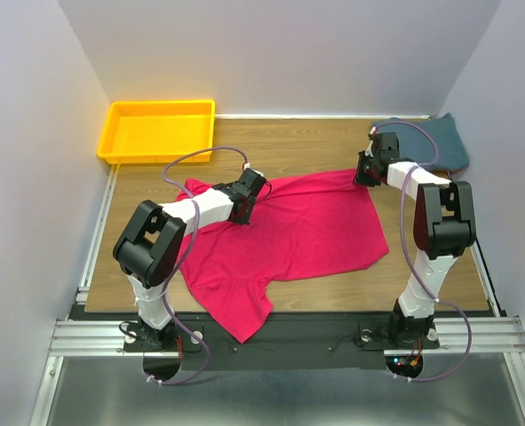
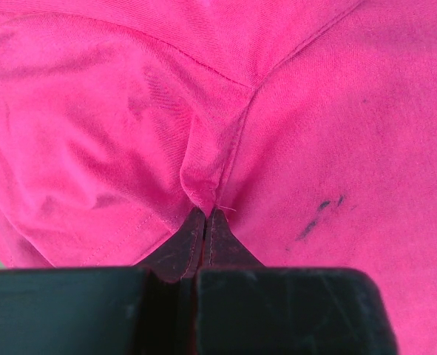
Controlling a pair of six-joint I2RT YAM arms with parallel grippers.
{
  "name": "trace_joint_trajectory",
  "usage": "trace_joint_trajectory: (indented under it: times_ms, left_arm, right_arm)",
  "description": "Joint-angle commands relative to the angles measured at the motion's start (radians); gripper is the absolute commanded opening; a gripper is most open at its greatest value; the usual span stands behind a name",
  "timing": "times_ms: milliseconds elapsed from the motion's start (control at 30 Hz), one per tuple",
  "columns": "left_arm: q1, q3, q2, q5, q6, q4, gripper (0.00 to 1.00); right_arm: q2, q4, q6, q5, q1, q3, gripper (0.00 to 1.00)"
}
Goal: Fold and stack the t-shirts
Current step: Fold the tshirt
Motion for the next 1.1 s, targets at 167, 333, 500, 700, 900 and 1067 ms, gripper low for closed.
trace_joint_trajectory:
  times_ms: [167,333,500,700,900,1067]
  left_arm:
    - [-0.007,0.013,-0.001,-0.004,-0.01,0.002,0.0]
    - [-0.006,0.012,-0.003,-0.004,-0.012,0.004,0.0]
    - [-0.007,0.009,-0.003,-0.004,-0.015,0.004,0.0]
    - [-0.006,0.009,-0.001,-0.004,-0.027,0.008,0.01]
    - [0.005,0.009,-0.048,-0.009,-0.056,0.03,0.39]
    - [0.092,0.012,-0.144,0.017,-0.076,0.065,0.7]
  right_arm:
    - [-0.07,0.003,-0.021,-0.02,0.013,-0.045,0.18]
    - [-0.079,-0.003,-0.018,-0.036,0.014,-0.062,0.18]
    - [-0.099,-0.004,-0.014,-0.043,0.014,-0.082,0.18]
    - [-0.102,-0.006,-0.013,-0.027,0.014,-0.11,0.18]
    - [-0.119,-0.009,-0.007,-0.016,0.013,-0.125,0.18]
    - [-0.163,-0.006,0.013,0.025,0.011,-0.087,0.18]
